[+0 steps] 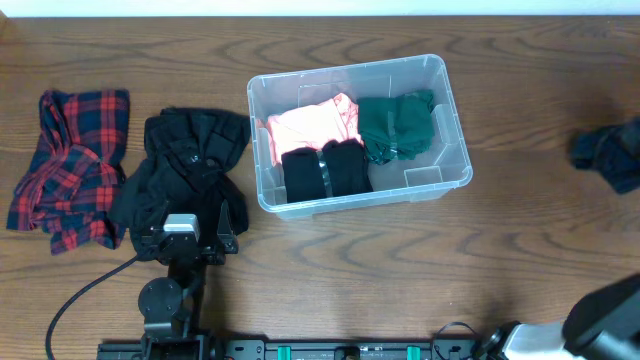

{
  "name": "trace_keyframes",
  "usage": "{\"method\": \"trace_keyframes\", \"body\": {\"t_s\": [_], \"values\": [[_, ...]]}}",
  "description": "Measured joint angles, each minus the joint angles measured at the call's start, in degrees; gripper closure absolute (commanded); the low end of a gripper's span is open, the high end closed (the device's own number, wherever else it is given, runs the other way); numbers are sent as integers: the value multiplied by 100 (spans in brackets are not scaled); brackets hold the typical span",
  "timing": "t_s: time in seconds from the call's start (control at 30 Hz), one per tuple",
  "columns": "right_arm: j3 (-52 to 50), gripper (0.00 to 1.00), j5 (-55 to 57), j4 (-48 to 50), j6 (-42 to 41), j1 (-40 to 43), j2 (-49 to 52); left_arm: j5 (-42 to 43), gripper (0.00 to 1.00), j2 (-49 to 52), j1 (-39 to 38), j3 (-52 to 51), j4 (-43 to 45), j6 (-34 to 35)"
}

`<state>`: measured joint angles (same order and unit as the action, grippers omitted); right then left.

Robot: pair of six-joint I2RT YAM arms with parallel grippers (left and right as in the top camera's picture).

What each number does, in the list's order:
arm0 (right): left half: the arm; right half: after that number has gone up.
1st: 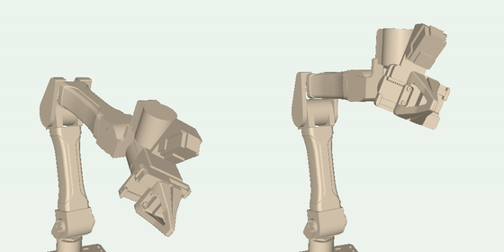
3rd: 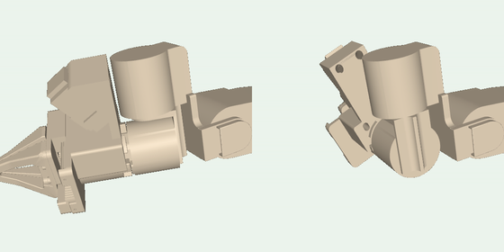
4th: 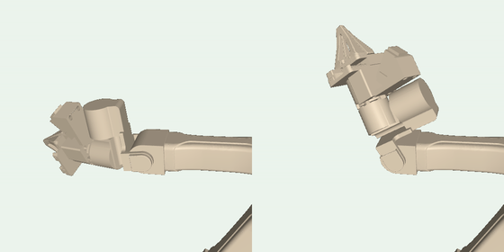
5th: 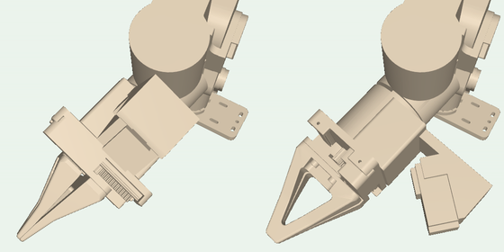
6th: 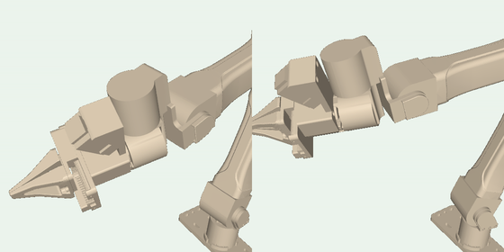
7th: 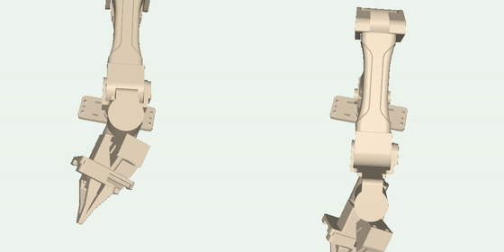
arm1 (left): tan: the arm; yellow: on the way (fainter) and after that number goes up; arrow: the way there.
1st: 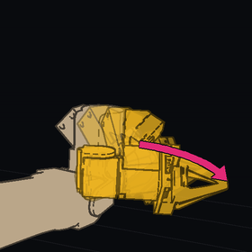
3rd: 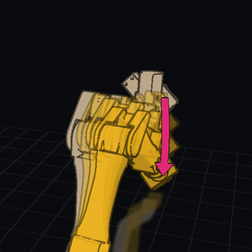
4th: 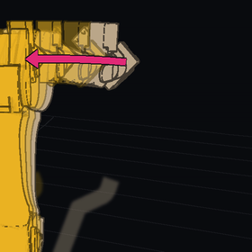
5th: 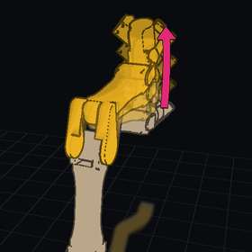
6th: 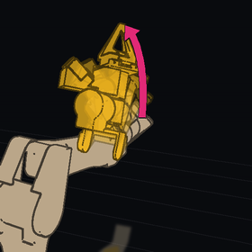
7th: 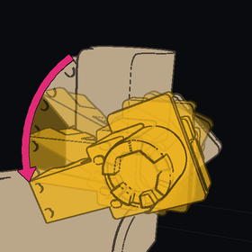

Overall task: Pack container
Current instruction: 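Reach the right gripper to the navy garment and grasp it, then lower the navy garment into the bin's front right, release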

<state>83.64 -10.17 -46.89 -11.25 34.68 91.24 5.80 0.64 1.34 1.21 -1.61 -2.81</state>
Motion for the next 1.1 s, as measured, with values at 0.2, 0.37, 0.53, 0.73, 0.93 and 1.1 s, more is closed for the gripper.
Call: {"method": "trace_keyframes", "body": {"t_s": [0.2, 0.37, 0.53, 0.73, 0.93, 1.1], "values": [[0, 99, -481, 42, 33, -546, -570, -2, 2, 0, 0, 0, 2, 0], [7, 99, -1379, 136, 236, -1126, -1034, -2, 2, 0, 0, 0, 2, 0], [98, 99, -2229, 234, 588, -1801, -1484, 0, 2, 0, 0, 0, 2, 0], [142, 99, -2614, 173, 905, -2850, -1685, 0, 2, 0, 0, 0, 2, 0], [149, 99, -2645, -393, 1279, -3786, -1510, 0, 2, 0, 0, 0, 2, 0], [149, 99, -2509, -981, 1687, -4240, -1257, 0, 2, 0, 0, 0, 0, 0]]}}
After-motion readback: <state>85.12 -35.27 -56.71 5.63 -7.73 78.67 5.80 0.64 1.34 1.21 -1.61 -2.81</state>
